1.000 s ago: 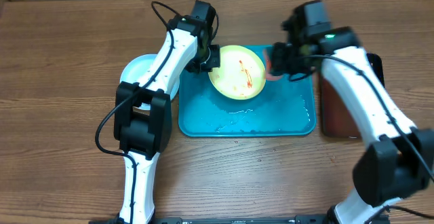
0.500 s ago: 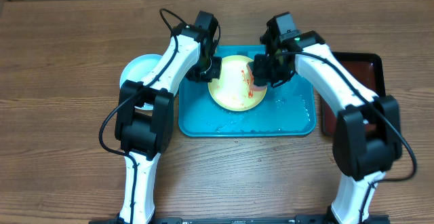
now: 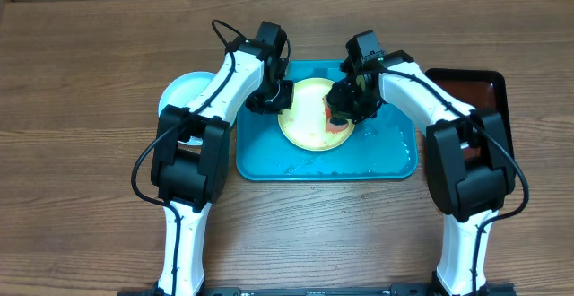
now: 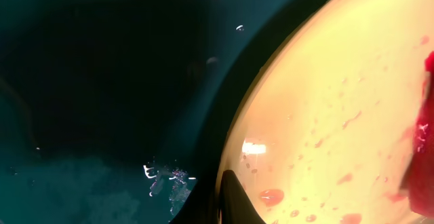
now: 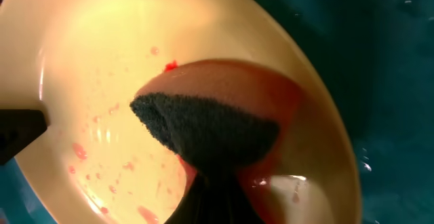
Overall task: Clean dirty plates on tray and stack at the side
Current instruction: 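Scrub the yellow plate with the sponge while left gripper holds it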
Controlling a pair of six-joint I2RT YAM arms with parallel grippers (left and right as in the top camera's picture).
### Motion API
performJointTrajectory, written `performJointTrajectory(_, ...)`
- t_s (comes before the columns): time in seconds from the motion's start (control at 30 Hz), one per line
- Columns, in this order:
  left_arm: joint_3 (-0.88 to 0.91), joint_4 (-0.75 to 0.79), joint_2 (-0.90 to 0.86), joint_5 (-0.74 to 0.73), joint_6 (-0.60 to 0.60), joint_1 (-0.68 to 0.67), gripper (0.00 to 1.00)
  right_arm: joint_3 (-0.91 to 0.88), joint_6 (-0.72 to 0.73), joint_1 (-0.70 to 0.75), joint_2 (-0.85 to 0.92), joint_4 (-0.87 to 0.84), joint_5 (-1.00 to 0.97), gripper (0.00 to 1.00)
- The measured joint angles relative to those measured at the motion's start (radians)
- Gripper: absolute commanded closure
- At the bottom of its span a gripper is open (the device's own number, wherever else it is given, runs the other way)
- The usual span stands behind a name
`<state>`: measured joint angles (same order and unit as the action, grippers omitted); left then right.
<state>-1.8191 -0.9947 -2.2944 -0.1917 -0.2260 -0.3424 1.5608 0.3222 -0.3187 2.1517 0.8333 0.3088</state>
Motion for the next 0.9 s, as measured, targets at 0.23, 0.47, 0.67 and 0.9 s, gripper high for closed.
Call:
performJointTrajectory(0.23, 0.000, 0.000, 0.000, -0.013, 0.000, 0.004, 0.96, -0.002, 0.016, -0.035, 0.009, -0.084, 0.109, 0.96)
performJointTrajectory(0.47, 0.000, 0.000, 0.000, -0.016, 0.000, 0.004, 0.96, -0.003, 0.049, -0.088, 0.019, -0.113, 0.105, 0.96)
performJointTrajectory(0.67, 0.002, 0.008, 0.000, -0.037, 0.000, 0.003, 0.96, -0.003, 0.107, -0.029, 0.018, -0.031, 0.060, 0.96)
performJointTrajectory(0.9, 0.005, 0.023, 0.000, -0.044, -0.003, 0.010, 0.96, -0.003, 0.136, 0.030, -0.016, 0.052, -0.100, 0.96)
